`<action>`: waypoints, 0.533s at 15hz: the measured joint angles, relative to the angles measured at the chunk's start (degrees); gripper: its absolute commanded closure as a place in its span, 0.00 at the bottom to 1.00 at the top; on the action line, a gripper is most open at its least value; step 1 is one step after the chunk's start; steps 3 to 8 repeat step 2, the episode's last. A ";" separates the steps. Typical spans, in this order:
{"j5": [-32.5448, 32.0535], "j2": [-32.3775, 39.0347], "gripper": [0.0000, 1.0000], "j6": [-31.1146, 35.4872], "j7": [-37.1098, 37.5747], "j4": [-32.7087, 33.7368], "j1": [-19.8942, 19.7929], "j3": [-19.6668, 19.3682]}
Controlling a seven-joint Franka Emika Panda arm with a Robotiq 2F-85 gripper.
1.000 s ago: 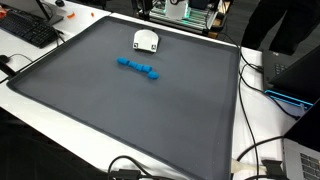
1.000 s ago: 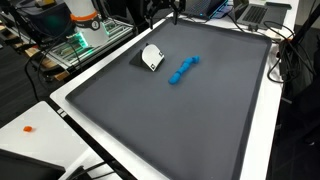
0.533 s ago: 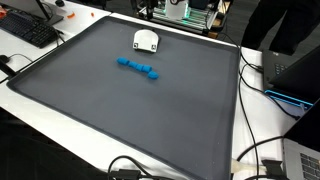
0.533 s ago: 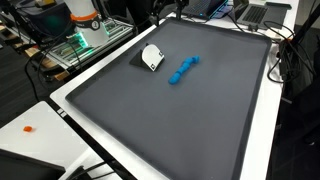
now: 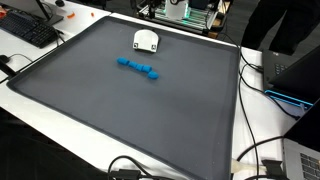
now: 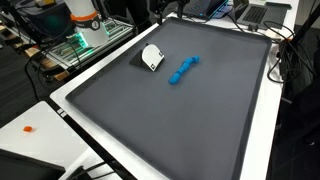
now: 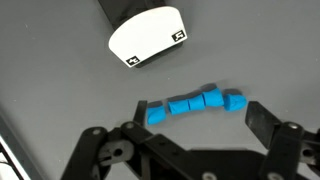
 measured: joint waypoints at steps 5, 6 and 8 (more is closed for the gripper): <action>-0.40 0.00 0.00 0.00 -1.32 0.14 0.06 0.11; -0.40 0.00 0.00 0.00 -1.32 0.14 0.06 0.11; -0.40 0.00 0.00 0.00 -1.32 0.14 0.06 0.11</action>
